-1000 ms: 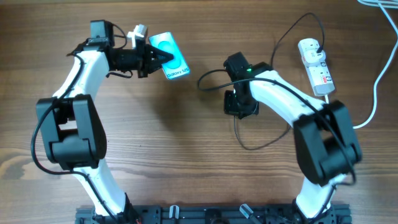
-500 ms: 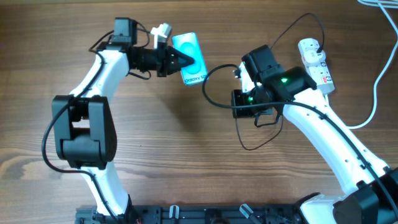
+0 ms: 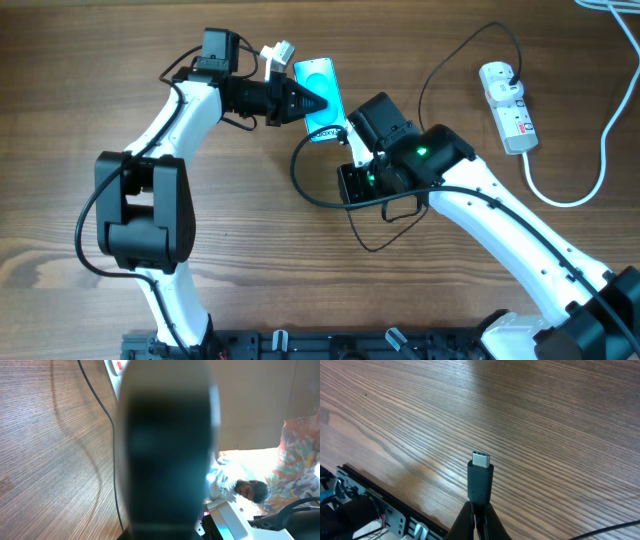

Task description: Plug charger to phone and switch on socket

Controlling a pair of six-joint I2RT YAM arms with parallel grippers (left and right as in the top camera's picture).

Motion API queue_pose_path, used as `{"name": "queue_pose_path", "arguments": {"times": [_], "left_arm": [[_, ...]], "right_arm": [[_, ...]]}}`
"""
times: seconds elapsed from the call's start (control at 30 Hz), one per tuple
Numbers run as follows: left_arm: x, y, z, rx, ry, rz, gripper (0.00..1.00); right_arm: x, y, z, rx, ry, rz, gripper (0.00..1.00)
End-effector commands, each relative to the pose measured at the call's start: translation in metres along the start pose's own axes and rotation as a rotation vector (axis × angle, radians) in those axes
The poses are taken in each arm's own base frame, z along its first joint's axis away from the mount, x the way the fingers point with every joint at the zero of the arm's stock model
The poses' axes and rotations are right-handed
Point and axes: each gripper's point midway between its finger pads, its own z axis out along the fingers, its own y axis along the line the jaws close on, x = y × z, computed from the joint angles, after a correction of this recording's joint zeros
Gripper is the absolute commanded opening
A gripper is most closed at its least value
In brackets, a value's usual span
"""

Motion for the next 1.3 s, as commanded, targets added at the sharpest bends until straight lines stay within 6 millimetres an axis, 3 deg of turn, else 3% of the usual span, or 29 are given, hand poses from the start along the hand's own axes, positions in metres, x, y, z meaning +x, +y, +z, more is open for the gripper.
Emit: {"name": "queue_pose_path", "arguments": {"times": [0.0,0.33,0.97,1.27], "left_arm": [[0.004,-0.019,0.006,0.029,0.019,0.062,0.04],[0.010,-0.018,0.020,0.007,0.046,0.068,0.04],[0.011,-0.018,0.021,0.009,0.048,0.069,0.04],[0.011,-0.035,0.020,0.106,0.066,0.118,0.04]], "right_arm": [[-0.006,0.010,-0.011,-0.034,-0.041,-0.006,0.04],[-0.014,0.002,-0.014,0.020,-0.089,-0.008,0.04],[-0.031,-0.007,-0.017,0.080,-0.168,0.011,0.04],[-0.030,-0.004,-0.009,0.051,-0.142,0.042,0.04]]}}
